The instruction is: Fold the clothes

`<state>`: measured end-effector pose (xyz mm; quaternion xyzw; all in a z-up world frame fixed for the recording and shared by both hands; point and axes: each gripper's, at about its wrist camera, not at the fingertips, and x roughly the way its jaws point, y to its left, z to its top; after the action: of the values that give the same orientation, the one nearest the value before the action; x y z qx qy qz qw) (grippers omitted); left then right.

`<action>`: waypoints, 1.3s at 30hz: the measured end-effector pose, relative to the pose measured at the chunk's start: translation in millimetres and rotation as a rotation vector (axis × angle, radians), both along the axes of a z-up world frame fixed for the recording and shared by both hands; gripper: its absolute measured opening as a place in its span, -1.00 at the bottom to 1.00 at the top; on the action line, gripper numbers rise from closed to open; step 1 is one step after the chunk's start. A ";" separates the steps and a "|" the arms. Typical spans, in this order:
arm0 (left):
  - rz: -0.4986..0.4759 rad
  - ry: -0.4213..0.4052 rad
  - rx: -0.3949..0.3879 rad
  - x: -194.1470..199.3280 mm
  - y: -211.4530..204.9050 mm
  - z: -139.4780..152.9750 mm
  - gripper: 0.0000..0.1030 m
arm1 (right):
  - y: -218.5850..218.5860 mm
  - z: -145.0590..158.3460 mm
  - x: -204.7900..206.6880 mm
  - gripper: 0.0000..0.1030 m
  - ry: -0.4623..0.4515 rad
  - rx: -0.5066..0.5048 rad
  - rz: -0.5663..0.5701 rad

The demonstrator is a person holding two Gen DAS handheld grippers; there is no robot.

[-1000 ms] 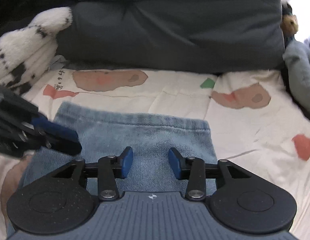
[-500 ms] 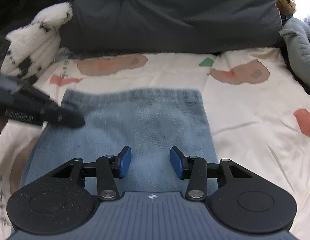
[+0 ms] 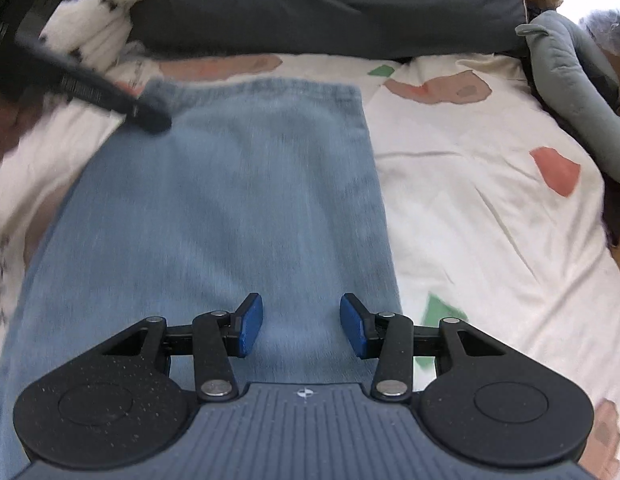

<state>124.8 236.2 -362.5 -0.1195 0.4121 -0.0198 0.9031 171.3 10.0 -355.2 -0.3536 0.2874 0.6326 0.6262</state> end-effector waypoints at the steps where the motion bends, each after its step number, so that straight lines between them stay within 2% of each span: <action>1: -0.002 -0.004 -0.004 -1.8 -1.3 3.0 -0.89 | -6.1 0.3 1.5 -0.03 -0.005 -0.007 -0.005; 4: -0.058 0.003 -0.042 -7.7 -14.3 6.4 -0.65 | -24.4 1.1 6.1 -0.03 -0.020 -0.027 -0.019; 7: -0.111 0.020 -0.076 -15.2 -31.8 2.8 -0.63 | -41.2 0.0 7.8 -0.03 -0.030 -0.051 -0.017; 11: -0.148 0.058 -0.078 -24.5 -45.5 -9.7 -0.61 | -60.1 1.2 9.7 -0.03 -0.025 -0.077 -0.033; 15: -0.151 0.092 -0.076 -25.4 -44.7 -20.2 -0.67 | -83.2 1.0 16.4 -0.03 0.014 -0.099 -0.069; 19: -0.156 0.116 -0.050 -21.8 -43.1 -23.0 -0.85 | -110.1 0.2 20.0 -0.03 0.025 -0.114 -0.095; 24: -0.135 0.124 -0.039 -24.6 -45.7 -16.4 -0.85 | -142.7 0.9 19.3 -0.08 0.036 -0.135 -0.114; 25: -0.133 0.123 -0.037 -25.2 -47.8 -14.8 -0.77 | -150.5 1.4 19.2 -0.10 0.035 -0.138 -0.116; 26: -0.143 0.123 -0.040 -26.2 -50.3 -12.8 -0.58 | -158.2 1.7 18.4 -0.12 0.027 -0.140 -0.116; 28: -0.166 0.127 -0.066 -27.4 -55.0 -9.7 -0.39 | -173.2 2.2 16.4 -0.13 0.009 -0.147 -0.115; 39: -0.358 0.149 -0.118 -40.0 -118.2 -2.0 -0.29 | -229.8 10.2 11.2 -0.13 -0.017 -0.180 -0.192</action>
<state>84.8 118.0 -364.5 -0.0983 0.4906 -0.1951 0.8435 182.6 -219.8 -345.1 -0.3847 0.3701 0.5385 0.6520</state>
